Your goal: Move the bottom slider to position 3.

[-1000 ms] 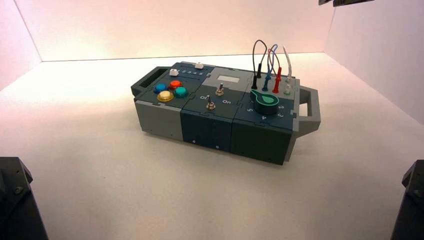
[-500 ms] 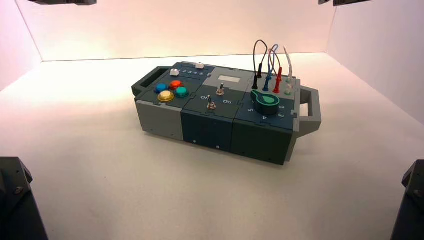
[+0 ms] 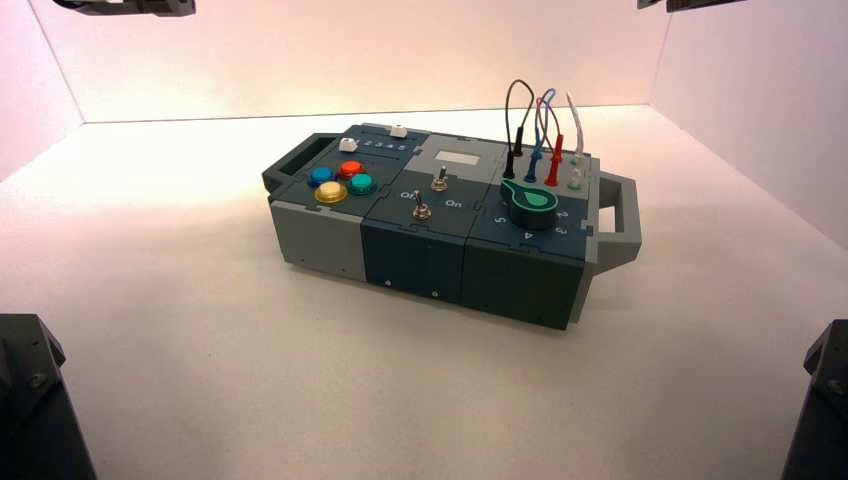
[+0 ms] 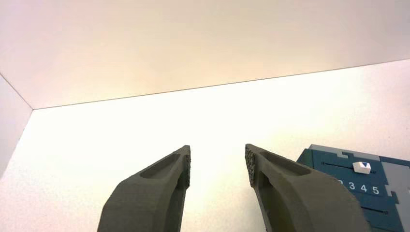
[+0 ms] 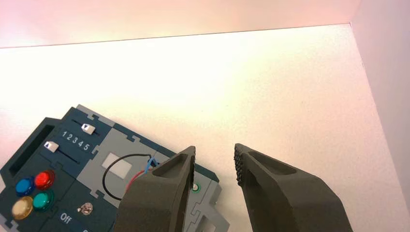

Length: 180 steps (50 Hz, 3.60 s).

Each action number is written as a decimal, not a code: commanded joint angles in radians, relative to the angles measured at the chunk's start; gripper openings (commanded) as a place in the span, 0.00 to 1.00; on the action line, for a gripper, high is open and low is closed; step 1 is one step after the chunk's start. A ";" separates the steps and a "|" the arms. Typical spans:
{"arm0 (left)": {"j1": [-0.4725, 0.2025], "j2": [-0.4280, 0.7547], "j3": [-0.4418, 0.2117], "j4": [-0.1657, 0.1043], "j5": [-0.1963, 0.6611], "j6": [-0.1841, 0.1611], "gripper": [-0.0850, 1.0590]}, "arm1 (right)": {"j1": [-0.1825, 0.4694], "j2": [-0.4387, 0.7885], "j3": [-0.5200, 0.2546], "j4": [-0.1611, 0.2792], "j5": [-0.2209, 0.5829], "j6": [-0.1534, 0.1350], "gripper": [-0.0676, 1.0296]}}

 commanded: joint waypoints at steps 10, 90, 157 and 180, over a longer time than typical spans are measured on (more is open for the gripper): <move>0.005 0.018 -0.032 0.000 -0.011 -0.006 0.47 | 0.005 -0.003 -0.025 0.002 -0.018 -0.002 0.47; -0.256 0.417 -0.252 0.000 0.129 -0.018 0.05 | 0.005 -0.005 -0.021 0.002 -0.018 -0.002 0.47; -0.334 0.517 -0.324 -0.011 0.224 -0.044 0.05 | 0.005 -0.021 -0.018 0.002 -0.018 -0.002 0.46; -0.350 0.546 -0.339 -0.009 0.222 -0.044 0.05 | 0.005 -0.023 -0.017 0.002 -0.017 0.000 0.46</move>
